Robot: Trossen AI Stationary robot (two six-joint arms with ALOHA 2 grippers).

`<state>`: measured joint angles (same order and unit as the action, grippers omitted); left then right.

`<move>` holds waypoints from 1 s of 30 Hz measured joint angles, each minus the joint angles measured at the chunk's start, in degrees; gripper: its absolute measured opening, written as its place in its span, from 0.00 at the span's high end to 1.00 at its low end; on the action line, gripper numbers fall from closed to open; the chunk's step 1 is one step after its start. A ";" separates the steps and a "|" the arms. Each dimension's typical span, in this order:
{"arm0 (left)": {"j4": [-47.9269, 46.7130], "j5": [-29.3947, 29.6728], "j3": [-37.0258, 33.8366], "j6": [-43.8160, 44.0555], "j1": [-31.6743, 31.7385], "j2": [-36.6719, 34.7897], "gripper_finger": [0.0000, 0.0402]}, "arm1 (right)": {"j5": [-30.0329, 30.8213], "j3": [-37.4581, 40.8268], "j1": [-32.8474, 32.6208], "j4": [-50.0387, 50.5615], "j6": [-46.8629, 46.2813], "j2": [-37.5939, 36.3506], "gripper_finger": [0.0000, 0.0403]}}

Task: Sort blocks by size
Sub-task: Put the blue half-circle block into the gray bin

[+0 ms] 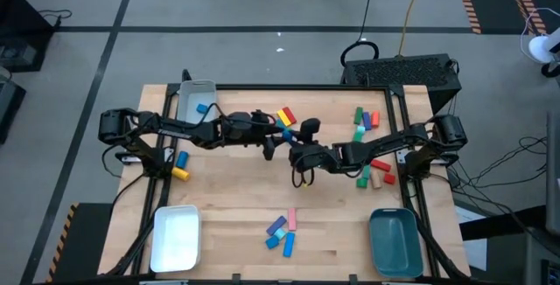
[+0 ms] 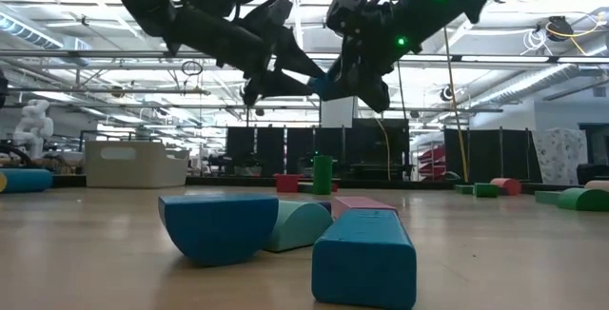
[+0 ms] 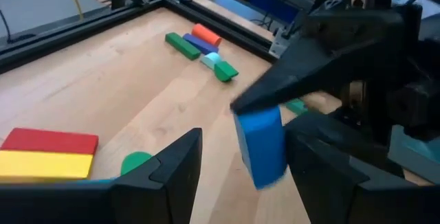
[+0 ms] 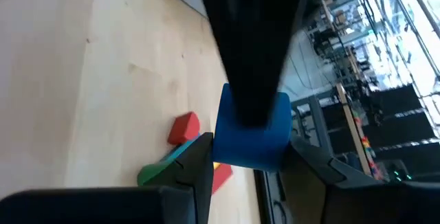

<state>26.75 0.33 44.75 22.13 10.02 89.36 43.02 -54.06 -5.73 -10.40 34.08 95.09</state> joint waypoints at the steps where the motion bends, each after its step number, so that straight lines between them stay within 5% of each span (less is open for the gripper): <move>1: 0.18 -0.36 0.06 0.02 0.04 -0.02 0.48 | -0.14 0.00 -0.01 -0.23 0.09 0.00 0.69; 9: 0.10 -1.77 0.24 0.10 0.04 0.00 0.50 | -0.14 0.00 -0.19 -2.34 1.36 -0.02 0.69; 22: 0.38 -3.31 0.33 0.14 0.14 -0.08 0.78 | 0.77 0.00 -0.14 -3.22 3.78 -0.02 0.69; 30: -0.21 -3.60 0.33 -0.39 1.92 -0.03 0.79 | 0.55 -0.07 -0.18 -4.56 -2.01 -0.08 0.60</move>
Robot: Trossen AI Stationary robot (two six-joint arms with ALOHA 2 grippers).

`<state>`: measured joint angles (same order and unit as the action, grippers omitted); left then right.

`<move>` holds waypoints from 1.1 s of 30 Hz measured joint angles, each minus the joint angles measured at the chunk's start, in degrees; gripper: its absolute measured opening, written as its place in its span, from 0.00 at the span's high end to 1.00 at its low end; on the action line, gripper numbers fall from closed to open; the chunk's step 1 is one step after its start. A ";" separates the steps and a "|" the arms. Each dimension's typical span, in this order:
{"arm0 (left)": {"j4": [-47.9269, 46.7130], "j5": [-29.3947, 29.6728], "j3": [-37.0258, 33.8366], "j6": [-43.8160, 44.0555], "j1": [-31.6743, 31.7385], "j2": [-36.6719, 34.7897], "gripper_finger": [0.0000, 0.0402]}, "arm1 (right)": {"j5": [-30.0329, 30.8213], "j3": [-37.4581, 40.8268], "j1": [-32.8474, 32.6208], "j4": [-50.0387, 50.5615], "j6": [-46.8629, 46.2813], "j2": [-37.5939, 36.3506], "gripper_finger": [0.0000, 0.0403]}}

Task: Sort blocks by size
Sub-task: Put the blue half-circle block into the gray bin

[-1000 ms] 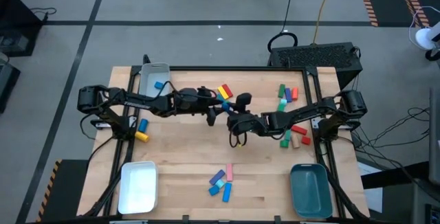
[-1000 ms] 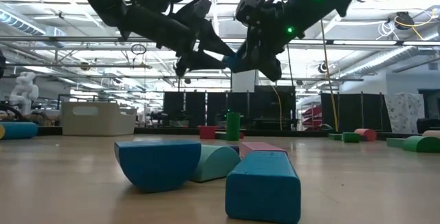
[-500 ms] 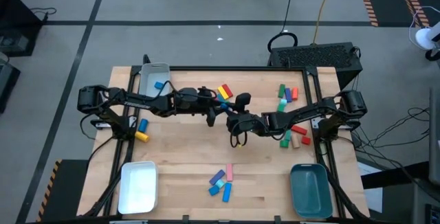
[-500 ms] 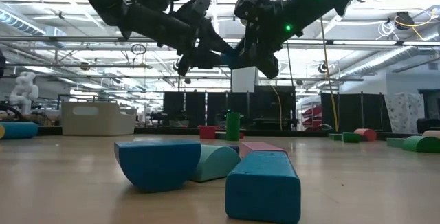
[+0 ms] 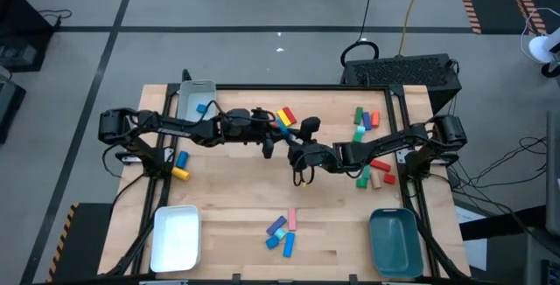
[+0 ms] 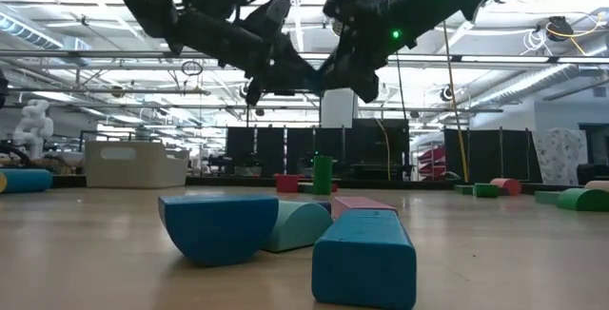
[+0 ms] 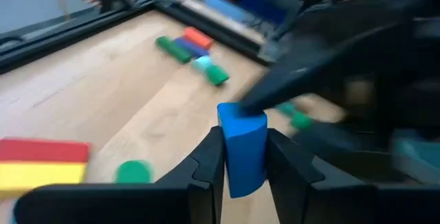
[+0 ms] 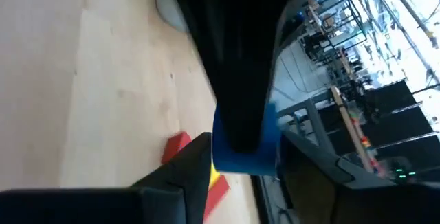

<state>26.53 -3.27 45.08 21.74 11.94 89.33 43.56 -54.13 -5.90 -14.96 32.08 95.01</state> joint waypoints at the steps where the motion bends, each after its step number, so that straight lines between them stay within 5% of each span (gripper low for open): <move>1: -0.15 0.30 -0.02 0.01 0.29 0.08 0.79 | 0.01 -0.02 -0.03 0.11 -1.01 -0.09 0.57; 12: -12.09 1.94 -0.07 -0.92 6.27 -7.07 0.79 | -2.85 -0.02 4.41 13.01 -22.07 -4.72 0.31; 18: -27.20 7.64 -0.07 -3.03 11.26 -16.64 0.79 | -26.15 -0.02 13.64 17.41 -32.90 -5.44 0.30; 21: -35.34 10.57 -0.07 -3.64 13.47 -21.56 0.79 | -33.13 -0.02 16.68 15.69 -36.33 -4.19 0.31; 33: -59.02 26.30 -0.25 0.36 20.79 -28.60 0.79 | -35.05 0.05 17.78 0.92 -35.65 4.17 0.33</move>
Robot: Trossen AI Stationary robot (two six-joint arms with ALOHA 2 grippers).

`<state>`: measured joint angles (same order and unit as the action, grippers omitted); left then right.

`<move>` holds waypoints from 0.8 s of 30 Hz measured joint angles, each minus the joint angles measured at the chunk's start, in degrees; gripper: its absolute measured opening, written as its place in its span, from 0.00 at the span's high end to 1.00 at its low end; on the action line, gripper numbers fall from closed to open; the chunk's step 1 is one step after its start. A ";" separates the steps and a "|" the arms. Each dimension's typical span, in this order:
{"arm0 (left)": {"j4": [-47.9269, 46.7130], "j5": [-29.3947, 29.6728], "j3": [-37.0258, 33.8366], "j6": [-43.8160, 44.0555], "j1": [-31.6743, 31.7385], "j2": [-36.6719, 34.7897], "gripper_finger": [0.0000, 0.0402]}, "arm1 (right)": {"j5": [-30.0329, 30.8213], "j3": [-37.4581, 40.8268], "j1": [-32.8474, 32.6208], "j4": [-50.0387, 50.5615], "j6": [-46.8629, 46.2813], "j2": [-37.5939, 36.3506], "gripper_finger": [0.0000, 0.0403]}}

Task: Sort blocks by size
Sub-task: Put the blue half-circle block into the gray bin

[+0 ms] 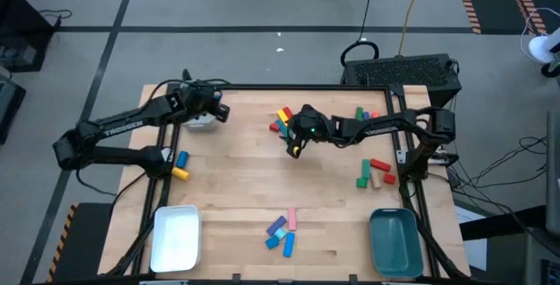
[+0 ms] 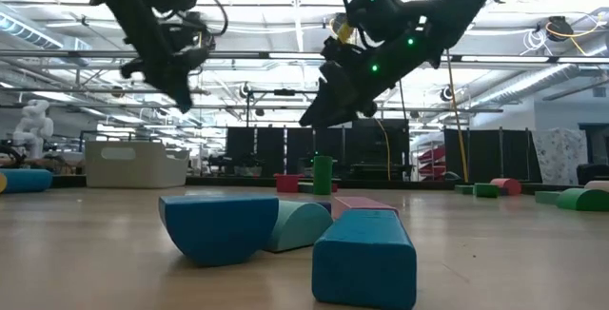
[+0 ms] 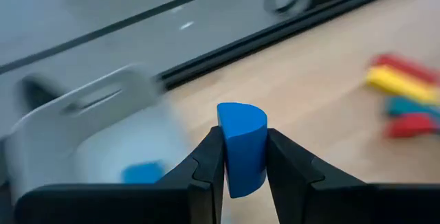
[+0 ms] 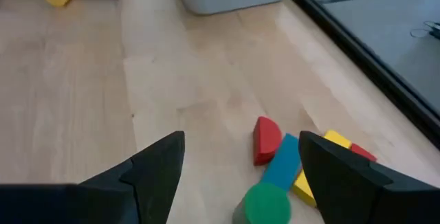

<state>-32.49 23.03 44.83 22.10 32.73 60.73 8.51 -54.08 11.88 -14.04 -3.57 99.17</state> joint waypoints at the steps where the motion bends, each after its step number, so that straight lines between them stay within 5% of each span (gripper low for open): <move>1: -1.45 1.46 -0.10 0.94 0.75 0.43 0.79 | -0.27 0.00 0.01 -0.72 0.32 0.43 0.33; 13: -5.85 4.70 -0.27 2.10 8.53 5.51 0.77 | -4.42 -7.04 4.53 -6.03 1.16 10.17 0.35; 24: -4.81 2.77 -0.27 -1.43 11.87 10.27 0.66 | -5.77 -12.50 5.70 4.08 2.94 14.06 0.35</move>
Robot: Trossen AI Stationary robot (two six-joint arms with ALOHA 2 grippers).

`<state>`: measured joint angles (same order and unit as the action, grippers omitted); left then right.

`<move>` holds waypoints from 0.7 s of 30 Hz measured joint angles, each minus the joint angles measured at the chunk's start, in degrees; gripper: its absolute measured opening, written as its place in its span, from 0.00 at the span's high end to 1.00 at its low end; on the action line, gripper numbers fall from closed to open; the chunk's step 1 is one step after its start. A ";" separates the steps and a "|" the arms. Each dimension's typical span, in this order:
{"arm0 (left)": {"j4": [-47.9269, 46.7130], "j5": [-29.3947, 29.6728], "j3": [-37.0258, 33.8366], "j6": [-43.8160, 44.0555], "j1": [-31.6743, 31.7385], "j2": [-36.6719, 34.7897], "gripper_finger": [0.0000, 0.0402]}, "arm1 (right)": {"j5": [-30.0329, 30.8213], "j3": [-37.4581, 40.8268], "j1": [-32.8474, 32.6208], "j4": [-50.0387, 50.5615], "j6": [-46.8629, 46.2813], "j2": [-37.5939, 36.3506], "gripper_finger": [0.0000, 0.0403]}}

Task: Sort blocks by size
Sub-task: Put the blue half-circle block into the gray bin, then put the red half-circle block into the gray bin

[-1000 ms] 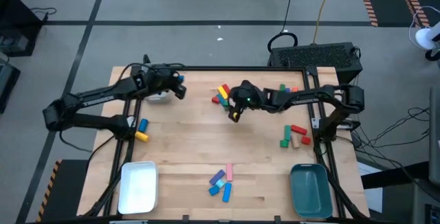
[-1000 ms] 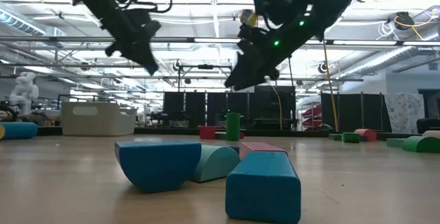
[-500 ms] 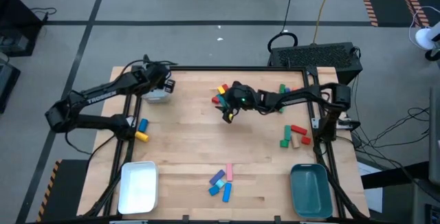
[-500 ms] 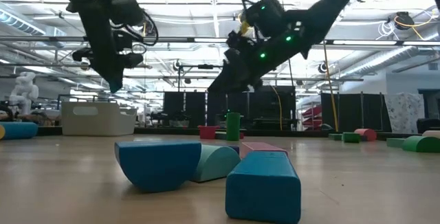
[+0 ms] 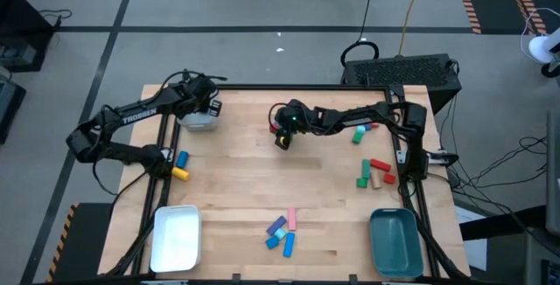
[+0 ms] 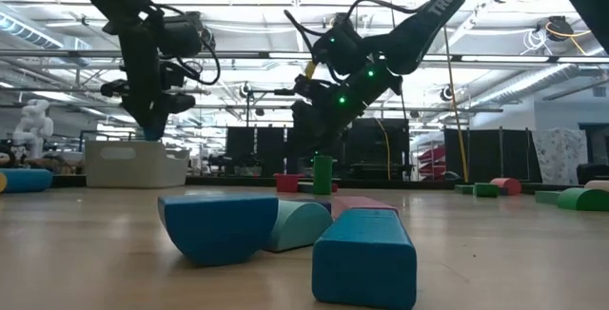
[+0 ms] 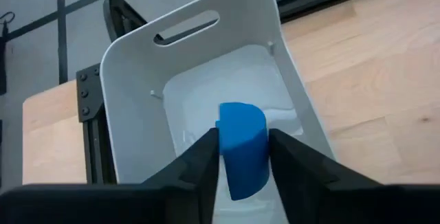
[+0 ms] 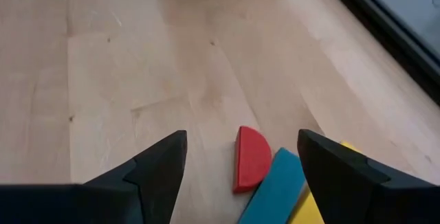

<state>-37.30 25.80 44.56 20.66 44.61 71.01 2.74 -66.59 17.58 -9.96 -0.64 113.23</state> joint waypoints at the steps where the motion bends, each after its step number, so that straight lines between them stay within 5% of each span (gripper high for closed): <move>1: 0.06 -0.04 0.00 -0.02 0.24 0.15 0.64 | 0.06 -0.01 0.21 -0.33 0.69 0.00 0.35; 7: 1.48 0.00 0.00 0.00 0.61 -0.02 0.53 | -0.20 -0.02 1.68 -0.84 4.65 0.00 0.35; 14: 3.98 -0.74 1.34 -0.06 -0.75 -3.66 0.52 | -4.58 -2.25 2.32 0.22 5.75 1.39 0.35; 21: 6.96 -5.15 2.58 -1.68 -4.76 -9.23 0.52 | -2.87 -13.27 2.33 15.43 5.24 8.34 0.35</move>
<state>-30.34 20.65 47.14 18.98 39.85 61.78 -0.13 -79.86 19.91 5.46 4.60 121.57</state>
